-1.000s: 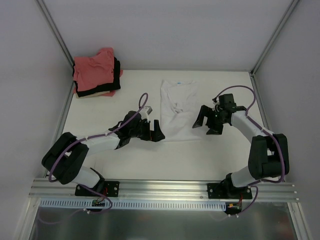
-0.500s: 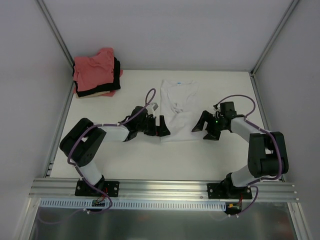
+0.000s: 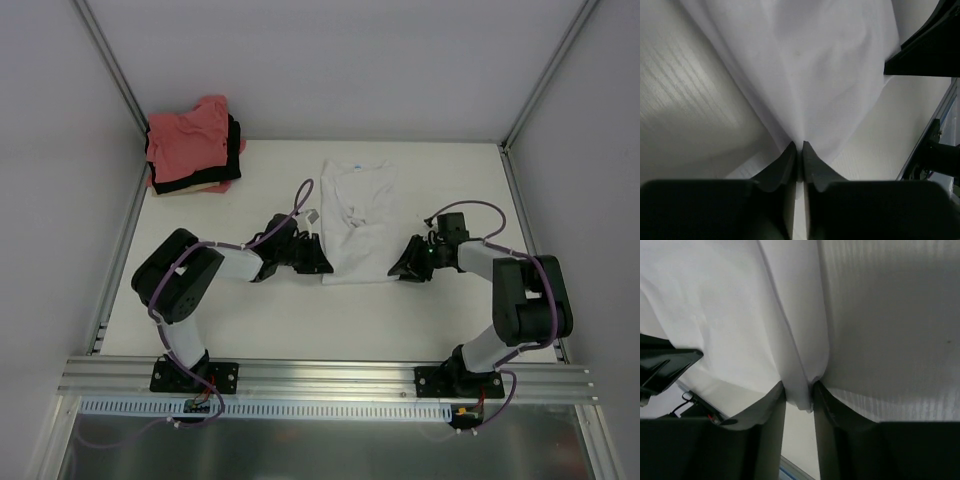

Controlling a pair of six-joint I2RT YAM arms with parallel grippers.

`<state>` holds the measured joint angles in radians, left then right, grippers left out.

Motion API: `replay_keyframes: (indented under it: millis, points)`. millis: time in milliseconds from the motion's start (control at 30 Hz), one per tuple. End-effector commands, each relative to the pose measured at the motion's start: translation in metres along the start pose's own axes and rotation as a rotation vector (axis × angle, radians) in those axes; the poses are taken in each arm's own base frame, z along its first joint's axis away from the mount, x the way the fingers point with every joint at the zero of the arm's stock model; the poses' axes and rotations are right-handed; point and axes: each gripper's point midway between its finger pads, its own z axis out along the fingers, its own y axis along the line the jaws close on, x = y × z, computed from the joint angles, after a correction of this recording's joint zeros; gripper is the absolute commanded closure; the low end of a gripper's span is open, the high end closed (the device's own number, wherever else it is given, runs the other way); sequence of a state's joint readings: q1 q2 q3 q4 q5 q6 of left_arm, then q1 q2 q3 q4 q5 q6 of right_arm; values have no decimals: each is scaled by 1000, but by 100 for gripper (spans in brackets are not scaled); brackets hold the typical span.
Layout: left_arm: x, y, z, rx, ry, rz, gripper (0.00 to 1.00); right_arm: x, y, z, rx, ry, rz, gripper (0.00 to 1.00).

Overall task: Fold and stack the t-shirts
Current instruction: Grab one side of the 2/3 rectangular tshirt with both arms

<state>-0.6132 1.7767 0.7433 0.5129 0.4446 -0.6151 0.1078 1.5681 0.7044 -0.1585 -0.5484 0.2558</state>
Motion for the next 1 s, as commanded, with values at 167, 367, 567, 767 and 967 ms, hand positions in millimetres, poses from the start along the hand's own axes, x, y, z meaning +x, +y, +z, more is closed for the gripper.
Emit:
replay_keyframes:
  millis: [167, 367, 567, 767, 967]
  points:
    - [10, -3, 0, 45, 45, -21, 100, 7, 0, 3, -20, 16, 15, 99]
    - [16, -12, -11, 69, 61, -28, 100, 23, 11, -10, -46, 25, 2, 100]
    - [43, -6, -30, 47, 95, -31, 100, 54, 18, -21, -69, 43, -27, 99]
    - [72, -15, -46, 51, 120, -29, 100, 90, 8, -28, -56, 77, -32, 99]
    - [113, -23, -62, 30, 180, 5, 100, 114, 4, -43, -63, 62, -39, 99]
